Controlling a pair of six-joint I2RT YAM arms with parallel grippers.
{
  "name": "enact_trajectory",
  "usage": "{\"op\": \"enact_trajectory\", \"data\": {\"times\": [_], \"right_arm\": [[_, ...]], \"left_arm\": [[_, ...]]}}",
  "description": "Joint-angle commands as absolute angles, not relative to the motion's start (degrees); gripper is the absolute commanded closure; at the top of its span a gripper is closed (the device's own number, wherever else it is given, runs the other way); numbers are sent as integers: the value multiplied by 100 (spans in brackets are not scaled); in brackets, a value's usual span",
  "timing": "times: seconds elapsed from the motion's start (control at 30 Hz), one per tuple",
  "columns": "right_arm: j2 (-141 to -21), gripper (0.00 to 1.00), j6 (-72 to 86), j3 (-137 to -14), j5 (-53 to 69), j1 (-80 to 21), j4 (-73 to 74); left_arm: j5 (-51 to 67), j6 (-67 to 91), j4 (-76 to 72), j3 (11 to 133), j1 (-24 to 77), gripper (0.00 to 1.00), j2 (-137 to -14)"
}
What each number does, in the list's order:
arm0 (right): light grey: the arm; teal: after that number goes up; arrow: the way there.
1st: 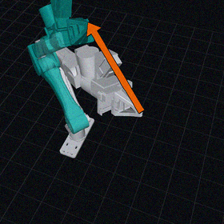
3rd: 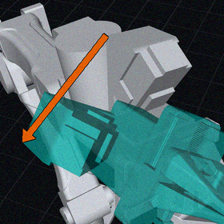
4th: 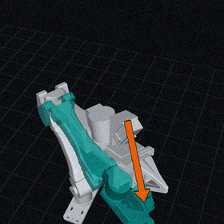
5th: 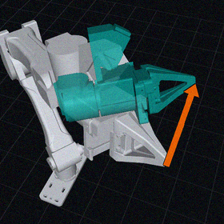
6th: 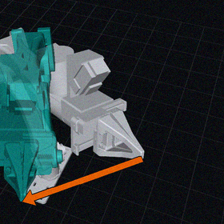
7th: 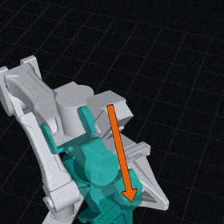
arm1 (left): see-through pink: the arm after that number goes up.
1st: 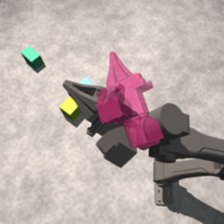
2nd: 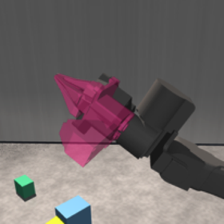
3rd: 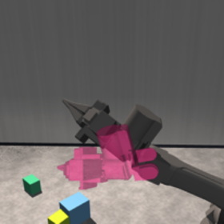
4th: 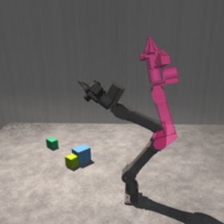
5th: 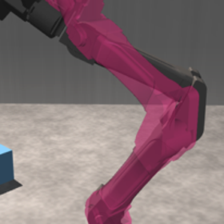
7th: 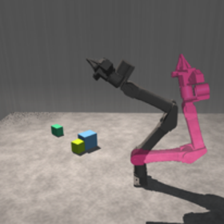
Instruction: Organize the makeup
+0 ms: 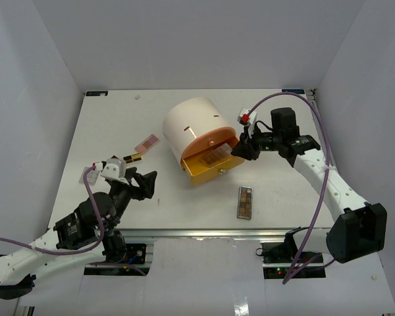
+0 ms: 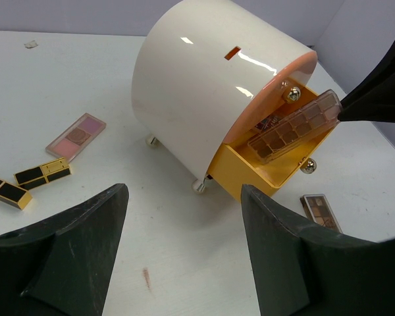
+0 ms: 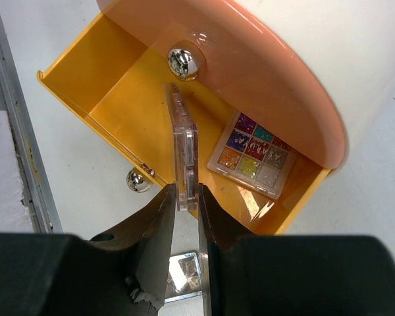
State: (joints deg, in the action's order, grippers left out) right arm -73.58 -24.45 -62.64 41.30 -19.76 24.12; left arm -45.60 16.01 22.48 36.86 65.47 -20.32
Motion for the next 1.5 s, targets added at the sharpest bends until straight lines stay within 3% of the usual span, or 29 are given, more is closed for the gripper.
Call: {"op": "enact_trajectory", "data": {"times": [0.0,0.67,0.93,1.2,1.47], "right_arm": [[-7236,74,-2509,-6162,4210,-1870,2380],[-6668,55,-2492,-6312,4129,-1512,2402],[-6084,32,-5350,-6393,4986,-1512,4672],[-5806,10,-9680,-5665,4918,-1535,6597],[-5954,3,-11085,-5026,3843,-2189,6483]], "left_arm": [[-4498,1652,2287,3683,6548,20,-2092],[-4423,1646,2288,3698,6548,19,-2033],[-4314,1637,2268,3691,6548,18,-2005],[-4228,1635,2259,3693,6548,16,-2067],[-4256,1644,2268,3683,6548,13,-2059]]}}
